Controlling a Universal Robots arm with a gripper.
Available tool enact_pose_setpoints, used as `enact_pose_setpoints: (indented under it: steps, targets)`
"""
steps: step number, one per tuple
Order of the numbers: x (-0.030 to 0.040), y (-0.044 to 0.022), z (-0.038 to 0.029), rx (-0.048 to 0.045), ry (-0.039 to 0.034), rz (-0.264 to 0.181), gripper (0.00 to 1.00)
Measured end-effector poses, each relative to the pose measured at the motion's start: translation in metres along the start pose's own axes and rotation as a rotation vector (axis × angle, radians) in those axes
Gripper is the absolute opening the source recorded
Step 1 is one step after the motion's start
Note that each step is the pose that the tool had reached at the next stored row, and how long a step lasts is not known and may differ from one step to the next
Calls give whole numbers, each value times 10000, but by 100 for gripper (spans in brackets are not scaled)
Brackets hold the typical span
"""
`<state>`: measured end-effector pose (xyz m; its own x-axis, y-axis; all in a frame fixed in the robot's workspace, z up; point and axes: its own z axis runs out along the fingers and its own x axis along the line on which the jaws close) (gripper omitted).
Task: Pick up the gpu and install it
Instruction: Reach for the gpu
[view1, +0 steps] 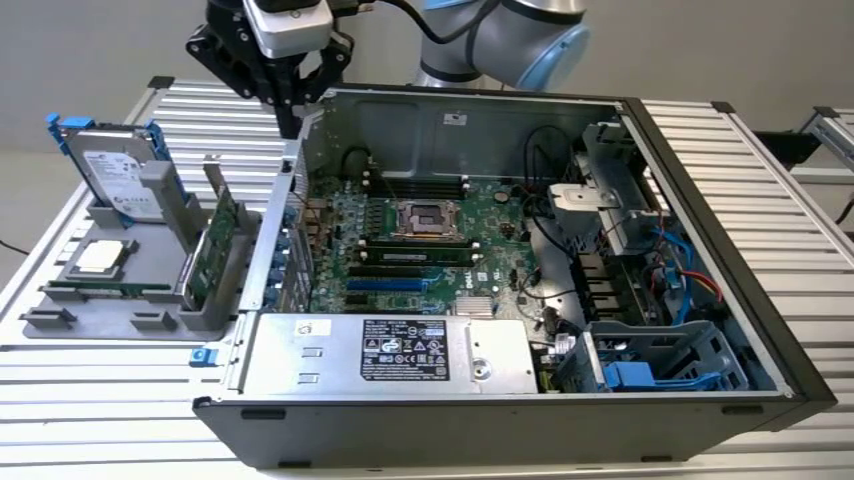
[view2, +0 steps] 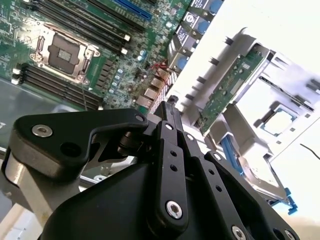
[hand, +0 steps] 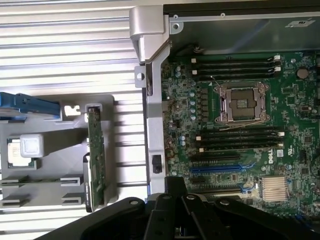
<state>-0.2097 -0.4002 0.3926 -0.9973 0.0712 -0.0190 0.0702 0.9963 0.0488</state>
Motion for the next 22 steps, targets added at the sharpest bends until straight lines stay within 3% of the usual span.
enact_pose_setpoints:
  steps: [22]
  targets:
    - [256, -18, -6, 1, 0, 0, 0]
